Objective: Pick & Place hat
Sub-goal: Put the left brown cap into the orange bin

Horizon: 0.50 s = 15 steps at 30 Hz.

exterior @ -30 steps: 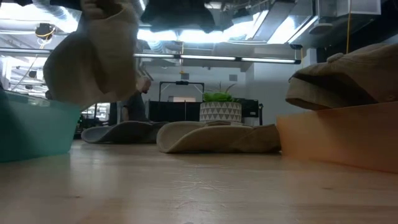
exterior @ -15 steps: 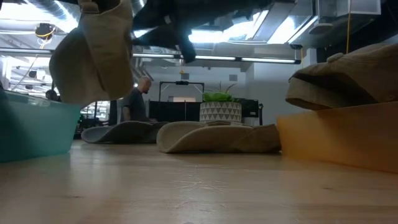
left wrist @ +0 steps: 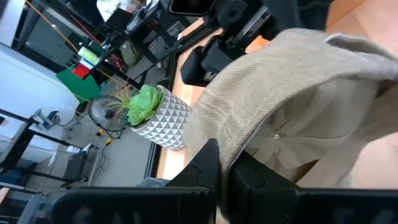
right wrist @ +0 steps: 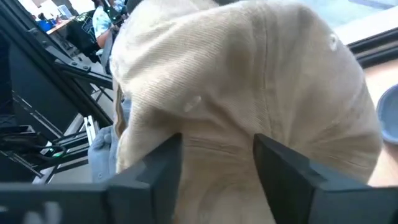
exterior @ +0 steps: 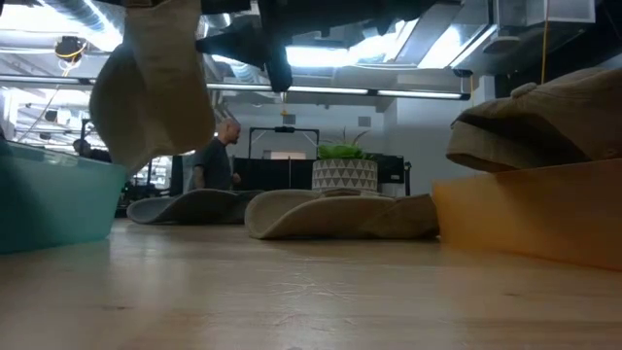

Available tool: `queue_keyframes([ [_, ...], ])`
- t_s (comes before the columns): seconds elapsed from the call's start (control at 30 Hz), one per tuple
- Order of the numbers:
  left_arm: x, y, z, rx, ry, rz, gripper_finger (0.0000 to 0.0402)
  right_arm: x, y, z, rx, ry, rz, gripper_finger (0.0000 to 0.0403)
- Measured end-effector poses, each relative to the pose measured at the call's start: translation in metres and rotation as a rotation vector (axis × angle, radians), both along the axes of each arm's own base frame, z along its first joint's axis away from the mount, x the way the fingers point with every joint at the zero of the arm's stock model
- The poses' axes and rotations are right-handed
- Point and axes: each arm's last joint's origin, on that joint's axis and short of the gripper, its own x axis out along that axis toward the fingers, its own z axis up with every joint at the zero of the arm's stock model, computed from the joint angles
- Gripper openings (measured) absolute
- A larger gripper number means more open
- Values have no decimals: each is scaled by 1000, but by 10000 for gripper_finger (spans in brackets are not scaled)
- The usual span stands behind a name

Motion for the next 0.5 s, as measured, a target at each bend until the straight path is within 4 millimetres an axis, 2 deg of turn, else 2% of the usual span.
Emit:
queue_keyframes([
  [0.23, -2, 2, -2, 4, 5, 25, 4, -1, -13, -9, 65, 102, 15, 283],
  [0.5, -8, 7, -9, -13, 61, 68, 4, -1, -21, -11, 78, 123, 62, 282],
])
